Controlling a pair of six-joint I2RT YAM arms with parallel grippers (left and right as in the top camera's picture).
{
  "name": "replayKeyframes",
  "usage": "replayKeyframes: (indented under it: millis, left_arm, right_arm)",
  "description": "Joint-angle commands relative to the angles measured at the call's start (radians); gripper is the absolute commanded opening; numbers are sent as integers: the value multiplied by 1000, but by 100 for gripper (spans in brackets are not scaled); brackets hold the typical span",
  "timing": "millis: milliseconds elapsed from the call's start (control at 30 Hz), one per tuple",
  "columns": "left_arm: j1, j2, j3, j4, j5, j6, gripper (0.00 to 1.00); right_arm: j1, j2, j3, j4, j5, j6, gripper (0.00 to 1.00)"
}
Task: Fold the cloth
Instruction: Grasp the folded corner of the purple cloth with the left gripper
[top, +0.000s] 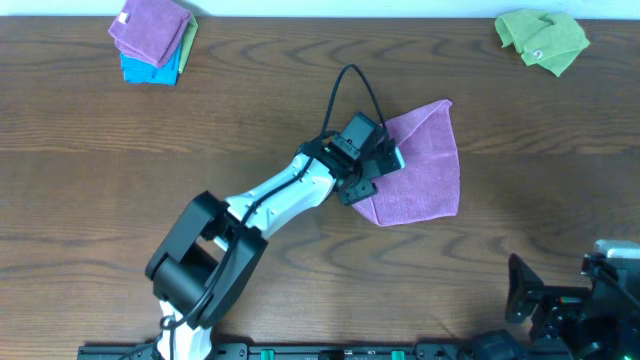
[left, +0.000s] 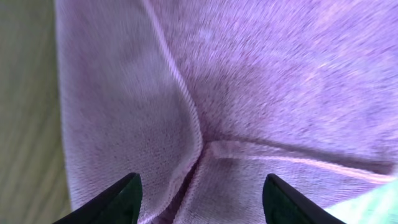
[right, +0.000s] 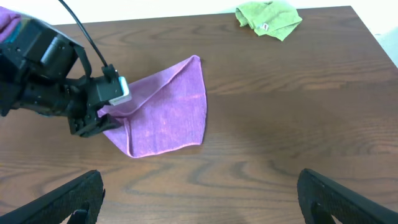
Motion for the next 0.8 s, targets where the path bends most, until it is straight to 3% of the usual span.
replayKeyframes:
  millis: [0,367,767]
  left_arm:
    - [23,35,21,15,11,26,64]
    - [30,41,21,93,13,25,58]
    - [38,65,21,74,50,26,52]
  right_arm:
    - [-13,4,1,-2,14,16,99]
    - [-13,4,1,-11,13,16,99]
    - [-13,4,1,-13,13,16,99]
